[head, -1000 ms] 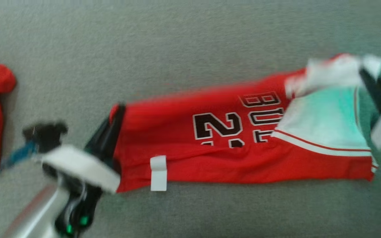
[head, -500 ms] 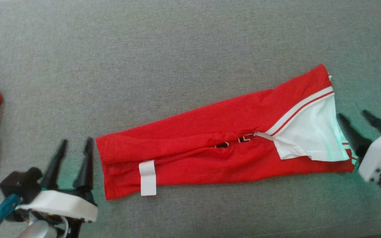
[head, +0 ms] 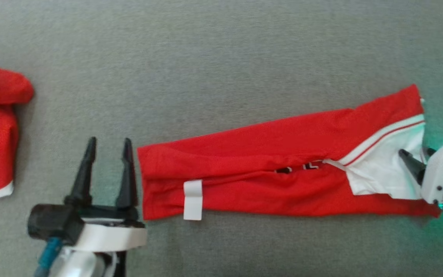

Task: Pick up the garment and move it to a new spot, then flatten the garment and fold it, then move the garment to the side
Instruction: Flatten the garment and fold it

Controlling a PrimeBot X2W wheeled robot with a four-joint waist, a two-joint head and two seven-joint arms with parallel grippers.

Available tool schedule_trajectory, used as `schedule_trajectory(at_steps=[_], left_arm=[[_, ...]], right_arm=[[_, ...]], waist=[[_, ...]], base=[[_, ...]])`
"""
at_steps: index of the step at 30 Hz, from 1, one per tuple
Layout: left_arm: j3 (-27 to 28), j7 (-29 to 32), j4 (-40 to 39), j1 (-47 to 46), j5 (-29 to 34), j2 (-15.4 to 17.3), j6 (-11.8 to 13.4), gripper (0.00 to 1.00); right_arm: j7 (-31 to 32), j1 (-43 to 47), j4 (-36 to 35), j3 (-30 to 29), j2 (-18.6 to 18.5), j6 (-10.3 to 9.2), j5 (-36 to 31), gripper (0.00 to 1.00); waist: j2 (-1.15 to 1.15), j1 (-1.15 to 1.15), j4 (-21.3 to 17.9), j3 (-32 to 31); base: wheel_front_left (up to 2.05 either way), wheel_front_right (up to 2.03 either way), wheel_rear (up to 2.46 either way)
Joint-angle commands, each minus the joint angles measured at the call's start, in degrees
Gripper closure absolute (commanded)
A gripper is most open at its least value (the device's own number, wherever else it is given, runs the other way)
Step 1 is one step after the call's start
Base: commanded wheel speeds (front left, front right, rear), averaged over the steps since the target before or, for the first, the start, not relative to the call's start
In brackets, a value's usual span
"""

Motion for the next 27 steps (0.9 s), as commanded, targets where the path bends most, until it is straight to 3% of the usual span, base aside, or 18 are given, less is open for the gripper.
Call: schedule_trajectory(at_steps=[1,3,4,5,12,21,24,27], left_arm=[[2.8,-0.5,-1.0,0.4,1.4,-0.5,-1.1,0.0],[2.8,-0.5,0.8,1.3,2.4,-2.3,-3.9,0.0],[3.1,-0.5,1.5,1.5,3.0,-3.1,-5.0,0.0],[3.5,-0.5,2.1,1.8,3.4,-4.0,-6.0,0.0],[8.5,-0.5,5.6,4.0,6.6,-8.6,-11.6,0.0],[12.8,-0.5,8.8,7.1,10.5,-12.3,-16.6,0.0],[13.8,-0.5,9.6,7.5,11.7,-13.0,-17.5,0.0],[14.5,-0.5,10.1,7.7,12.6,-13.8,-18.2,0.0]], right_arm=[[1.4,-0.4,0.2,1.0,-0.8,0.4,-0.1,0.0],[3.1,-0.2,1.5,0.7,-0.1,0.4,0.6,0.0],[3.8,-0.3,2.0,0.4,0.3,0.4,1.1,0.28],[3.9,-0.4,2.0,0.2,0.7,0.4,1.7,1.0],[0.7,-2.2,0.7,-6.5,0.6,0.4,2.5,1.0],[4.5,-3.0,-3.8,-20.5,-7.8,0.4,1.7,1.0],[7.6,-3.1,-8.1,-21.0,-8.5,0.4,4.0,1.0],[11.6,-1.8,-14.3,-18.1,-6.7,0.4,6.9,1.0]], waist=[[0.0,0.0,1.2,0.1],[0.0,0.0,1.7,0.0],[0.0,0.0,1.9,-0.1],[0.0,0.0,2.0,-0.3],[0.0,0.0,1.0,-2.3],[0.0,0.0,-1.3,-6.5],[0.0,0.0,-1.9,-7.5],[0.0,0.0,-2.2,-8.3]], base=[[0.0,0.0,0.0],[0.0,0.0,0.0],[0.0,0.0,0.0],[0.0,0.0,0.0],[0.0,0.0,0.0],[0.0,0.0,0.0],[0.0,0.0,0.0],[0.0,0.0,0.0]])
